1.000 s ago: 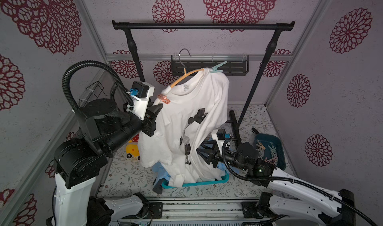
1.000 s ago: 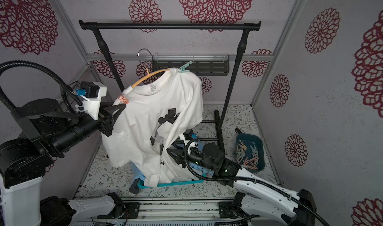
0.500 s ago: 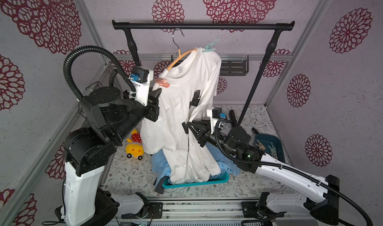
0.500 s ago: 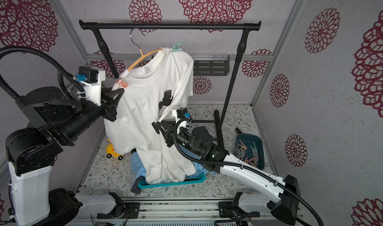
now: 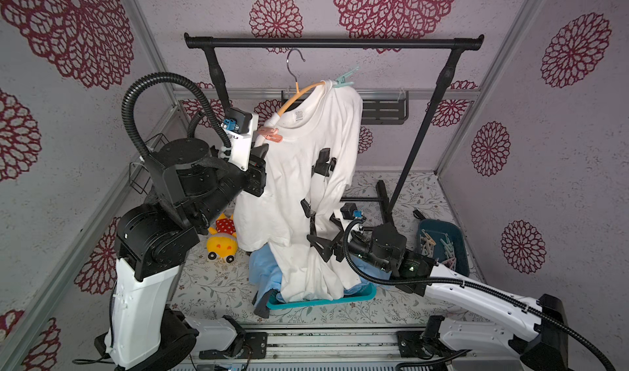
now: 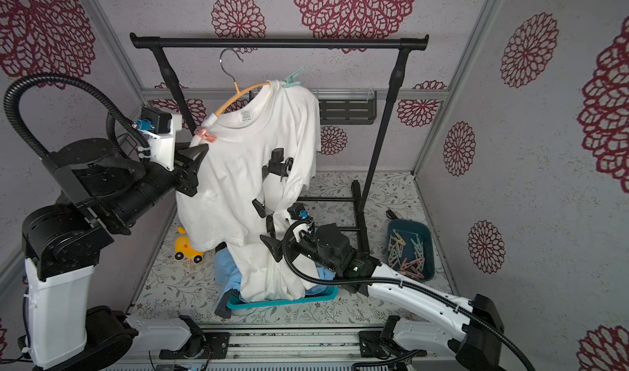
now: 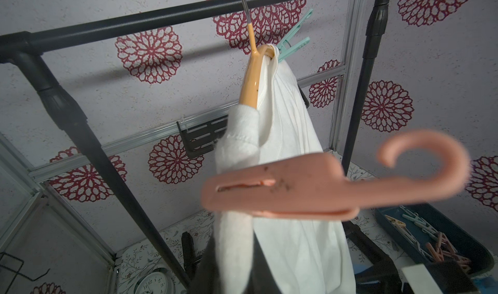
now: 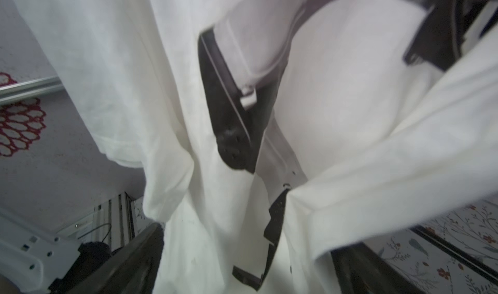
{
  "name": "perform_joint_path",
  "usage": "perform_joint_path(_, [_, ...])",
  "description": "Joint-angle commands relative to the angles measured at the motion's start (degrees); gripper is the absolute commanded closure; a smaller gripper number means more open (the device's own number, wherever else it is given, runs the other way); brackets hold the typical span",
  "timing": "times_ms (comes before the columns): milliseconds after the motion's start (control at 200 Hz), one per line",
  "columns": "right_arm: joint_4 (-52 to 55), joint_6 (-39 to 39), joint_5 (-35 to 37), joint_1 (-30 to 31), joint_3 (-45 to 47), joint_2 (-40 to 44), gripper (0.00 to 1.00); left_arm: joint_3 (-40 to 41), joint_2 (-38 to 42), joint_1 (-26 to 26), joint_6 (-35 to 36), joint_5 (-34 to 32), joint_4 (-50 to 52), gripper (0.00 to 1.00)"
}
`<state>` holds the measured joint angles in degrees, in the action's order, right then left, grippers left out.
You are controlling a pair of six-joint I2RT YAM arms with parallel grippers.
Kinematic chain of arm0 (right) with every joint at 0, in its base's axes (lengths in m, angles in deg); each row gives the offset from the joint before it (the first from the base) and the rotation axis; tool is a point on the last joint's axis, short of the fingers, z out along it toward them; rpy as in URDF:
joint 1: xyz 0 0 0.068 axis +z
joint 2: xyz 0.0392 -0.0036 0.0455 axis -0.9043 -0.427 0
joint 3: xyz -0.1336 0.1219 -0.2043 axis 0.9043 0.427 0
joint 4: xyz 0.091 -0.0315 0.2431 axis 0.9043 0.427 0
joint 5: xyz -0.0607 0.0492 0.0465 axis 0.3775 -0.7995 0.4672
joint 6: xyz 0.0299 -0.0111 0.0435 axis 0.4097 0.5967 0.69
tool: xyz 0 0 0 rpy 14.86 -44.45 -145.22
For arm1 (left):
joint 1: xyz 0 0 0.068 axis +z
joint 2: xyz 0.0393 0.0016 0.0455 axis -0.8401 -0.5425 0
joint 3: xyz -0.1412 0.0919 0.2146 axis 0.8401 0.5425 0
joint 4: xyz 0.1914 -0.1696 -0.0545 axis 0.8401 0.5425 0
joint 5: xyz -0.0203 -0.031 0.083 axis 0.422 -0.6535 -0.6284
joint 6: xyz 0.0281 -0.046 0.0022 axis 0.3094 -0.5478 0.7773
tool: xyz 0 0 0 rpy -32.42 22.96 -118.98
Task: Use clothespins to secure the t-shirt on both sides of the hanger
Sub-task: Hang the hanger on the clothesline.
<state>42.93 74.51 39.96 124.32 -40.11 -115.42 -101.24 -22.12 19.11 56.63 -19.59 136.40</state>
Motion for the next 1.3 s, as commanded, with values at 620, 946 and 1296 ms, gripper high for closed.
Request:
perform_joint_path(620, [-14.0, 2.85, 10.02, 8.41, -3.19, -16.65, 0.55, 0.48, 1.79, 0.42, -3.36, -0.4, -6.64, 1.0])
perform_joint_path(946, [-7.72, 2.45, 15.31, 11.08, -3.76, -4.84, 1.0, 6.42, 6.0, 0.42, -3.5, -0.56, -9.03, 1.0])
perform_joint_path(1296, [-2.1, -6.3, 25.99, 10.16, -13.19, -1.06, 1.0, 5.47, 5.34, 0.43, -2.62, -1.56, -9.69, 1.0])
